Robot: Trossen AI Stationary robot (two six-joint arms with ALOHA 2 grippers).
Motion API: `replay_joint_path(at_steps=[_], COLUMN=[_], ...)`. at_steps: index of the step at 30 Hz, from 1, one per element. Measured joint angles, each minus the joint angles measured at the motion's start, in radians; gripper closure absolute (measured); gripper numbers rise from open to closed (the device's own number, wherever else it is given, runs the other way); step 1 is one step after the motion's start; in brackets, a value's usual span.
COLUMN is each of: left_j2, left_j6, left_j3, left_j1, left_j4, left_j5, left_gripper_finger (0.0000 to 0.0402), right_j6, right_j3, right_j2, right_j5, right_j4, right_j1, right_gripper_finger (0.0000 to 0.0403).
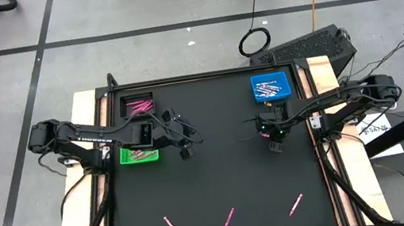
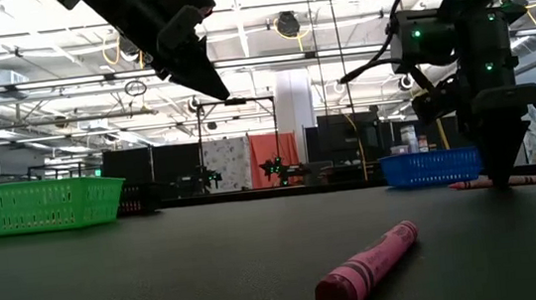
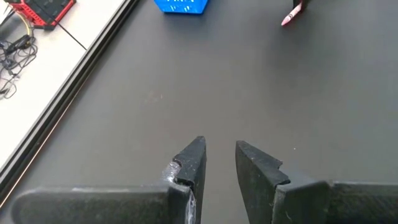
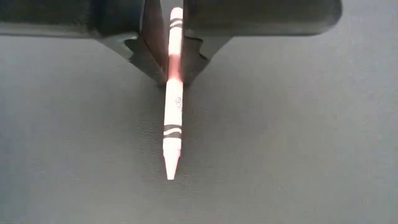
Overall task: Sort crayons
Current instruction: Put the pink crayon into the green bin
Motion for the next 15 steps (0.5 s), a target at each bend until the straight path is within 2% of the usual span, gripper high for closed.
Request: replay_joint_path(at_steps=[11,15], left_j2=[0.0,0.0], left_j6=[-0.002,0.021], left_j3=[0.0,0.0], left_j1=[0.018,0.034], left_j4=[0.018,0.081], left_j5=[0.001,0.071], left_gripper_finger=[0.0312,0.0312], right_j6=[0.037,0.029], right_j3=[0.02,0.061], right_j2=[-0.021,-0.063], right_j5=[-0.001,-0.018], right_j4=[-0.007,0.028], right_j1=[0.0,0.001], right_gripper_finger=[0.04,0.04])
